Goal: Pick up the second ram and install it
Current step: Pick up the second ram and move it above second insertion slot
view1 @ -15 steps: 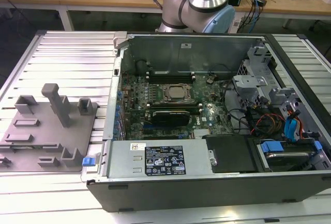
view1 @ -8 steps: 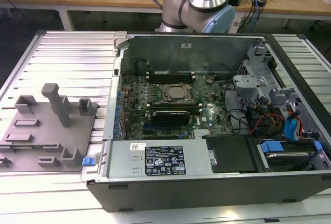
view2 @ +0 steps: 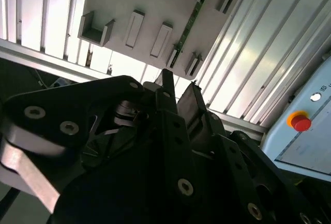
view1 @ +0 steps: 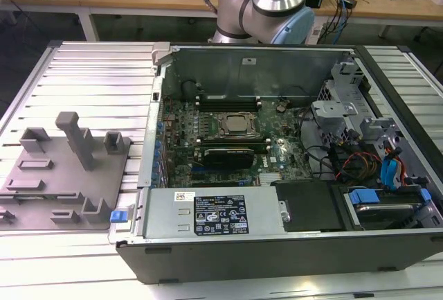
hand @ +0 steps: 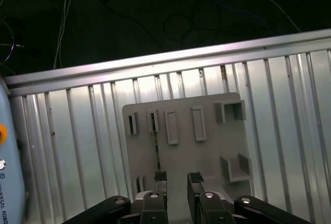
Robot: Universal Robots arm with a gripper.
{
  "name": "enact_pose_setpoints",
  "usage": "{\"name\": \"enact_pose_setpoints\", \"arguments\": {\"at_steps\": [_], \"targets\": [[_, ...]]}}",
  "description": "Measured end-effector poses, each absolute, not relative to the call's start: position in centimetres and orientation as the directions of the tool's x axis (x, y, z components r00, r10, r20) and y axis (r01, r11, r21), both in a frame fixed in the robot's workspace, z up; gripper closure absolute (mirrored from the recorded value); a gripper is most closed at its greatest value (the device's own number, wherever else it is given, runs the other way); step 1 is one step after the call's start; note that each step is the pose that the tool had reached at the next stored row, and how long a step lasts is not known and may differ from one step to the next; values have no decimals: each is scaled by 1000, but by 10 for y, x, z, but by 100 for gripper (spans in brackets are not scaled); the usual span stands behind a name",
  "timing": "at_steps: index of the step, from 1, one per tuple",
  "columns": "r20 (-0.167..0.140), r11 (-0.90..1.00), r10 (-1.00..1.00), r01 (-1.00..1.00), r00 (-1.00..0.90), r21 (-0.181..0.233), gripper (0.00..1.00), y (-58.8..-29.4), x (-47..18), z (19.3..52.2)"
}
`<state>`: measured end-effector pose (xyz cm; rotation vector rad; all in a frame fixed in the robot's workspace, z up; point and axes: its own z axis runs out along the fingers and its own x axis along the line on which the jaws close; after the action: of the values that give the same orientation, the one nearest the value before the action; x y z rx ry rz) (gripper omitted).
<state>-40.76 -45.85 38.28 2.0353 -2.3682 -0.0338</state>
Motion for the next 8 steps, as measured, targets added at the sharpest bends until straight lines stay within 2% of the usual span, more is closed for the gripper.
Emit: {"name": "enact_pose_setpoints", "arguments": {"at_steps": [8], "targets": [[0, 150, -989, -988, -150, 29, 70, -459, -408, 373]]}}
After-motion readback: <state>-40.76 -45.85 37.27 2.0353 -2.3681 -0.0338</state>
